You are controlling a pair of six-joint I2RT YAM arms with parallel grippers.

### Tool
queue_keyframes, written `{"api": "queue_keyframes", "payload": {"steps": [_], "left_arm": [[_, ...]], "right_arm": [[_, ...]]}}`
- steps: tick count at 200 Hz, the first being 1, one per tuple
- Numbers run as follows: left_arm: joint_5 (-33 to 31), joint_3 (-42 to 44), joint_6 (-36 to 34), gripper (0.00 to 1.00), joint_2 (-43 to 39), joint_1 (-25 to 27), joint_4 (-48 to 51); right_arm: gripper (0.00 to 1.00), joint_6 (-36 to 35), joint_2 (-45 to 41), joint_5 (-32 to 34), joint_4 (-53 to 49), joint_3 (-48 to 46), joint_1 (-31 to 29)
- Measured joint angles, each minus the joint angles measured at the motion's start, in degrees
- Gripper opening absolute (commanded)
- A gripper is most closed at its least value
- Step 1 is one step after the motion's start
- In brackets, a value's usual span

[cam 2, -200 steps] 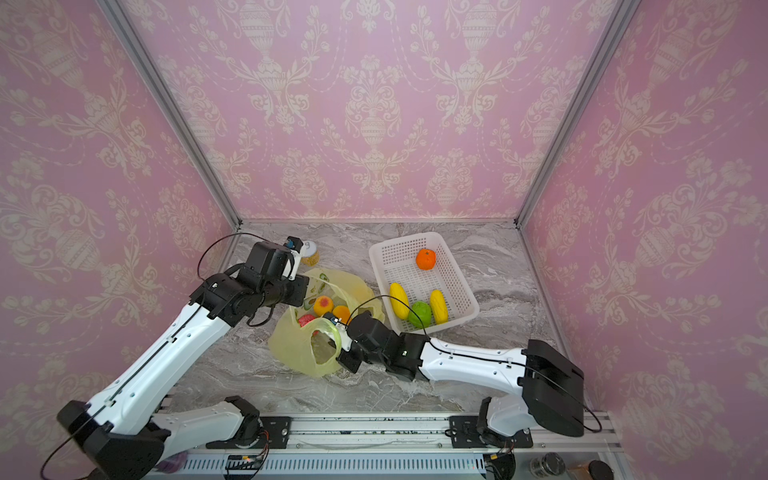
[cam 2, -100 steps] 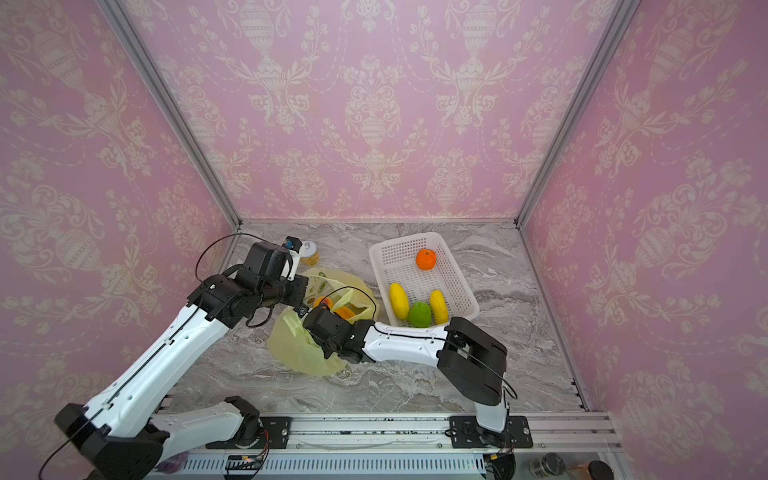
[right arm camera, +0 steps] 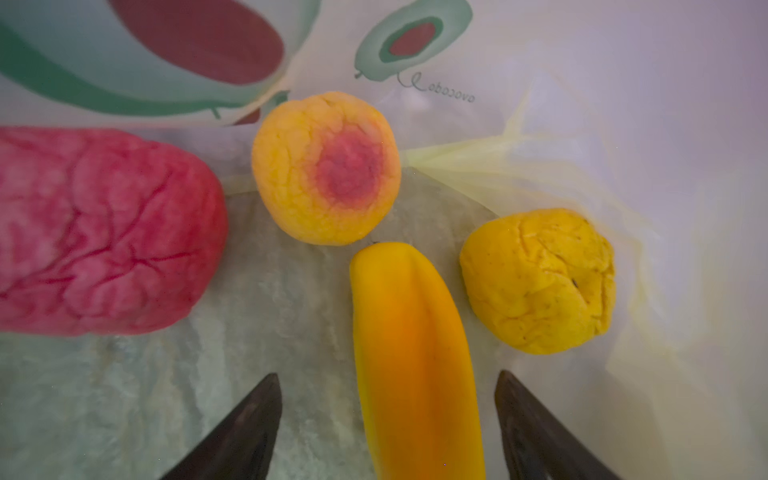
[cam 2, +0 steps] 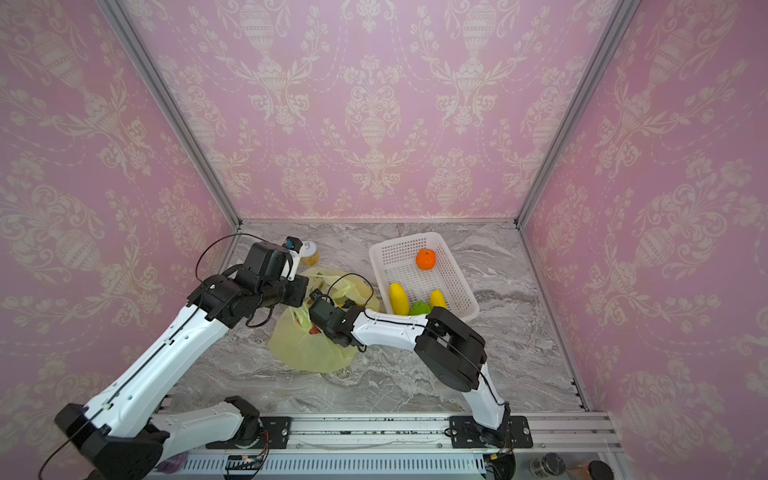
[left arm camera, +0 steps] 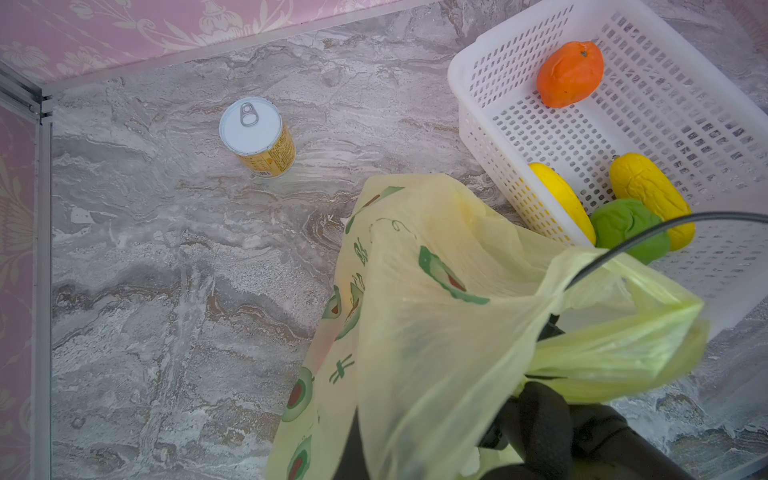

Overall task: Untie the knot of the plastic bag and take out the fruit
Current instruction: 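Grasp the long yellow fruit inside the bag with the right gripper, then lift the long yellow fruit out and carry it over the basket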

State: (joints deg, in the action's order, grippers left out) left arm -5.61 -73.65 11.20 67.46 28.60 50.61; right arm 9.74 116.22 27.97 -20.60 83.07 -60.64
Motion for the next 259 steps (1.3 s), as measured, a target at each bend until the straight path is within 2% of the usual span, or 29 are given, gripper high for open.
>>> {"api": "queue_keyframes", "payload": {"steps": [25, 53, 103, 129, 188, 214, 259], "left_arm": [[0.0, 0.02, 0.0, 0.0, 0.0, 0.0, 0.0], [0.0, 0.22, 0.0, 0.0, 0.0, 0.0, 0.02], [-0.02, 0.37, 0.0, 0.0, 0.0, -0.04, 0.0], [0.0, 0.42, 0.0, 0.0, 0.0, -0.04, 0.0], [0.0, 0.44, 0.0, 0.0, -0.02, -0.04, 0.0], [0.0, 0.44, 0.0, 0.0, -0.02, -0.04, 0.0], [0.02, 0.46, 0.0, 0.0, -0.02, -0.04, 0.0]], "right_arm": [[0.91, 1.31, 1.49, 0.68, -1.33, 0.31, 0.48], [0.9, 2.75, 4.66, 1.01, -2.38, 1.25, 0.57], [0.69, 3.63, 5.6, 0.7, -3.37, 2.6, 0.68], [0.52, 3.61, 5.6, -0.04, -3.74, 2.58, 0.68], [0.36, 3.32, 4.17, -1.64, -2.69, 1.27, 0.68], [0.29, 3.15, -0.28, -2.51, -1.53, -2.03, 0.66], [0.18, 2.1, -13.57, -4.26, 4.0, -9.29, -0.33]]}}
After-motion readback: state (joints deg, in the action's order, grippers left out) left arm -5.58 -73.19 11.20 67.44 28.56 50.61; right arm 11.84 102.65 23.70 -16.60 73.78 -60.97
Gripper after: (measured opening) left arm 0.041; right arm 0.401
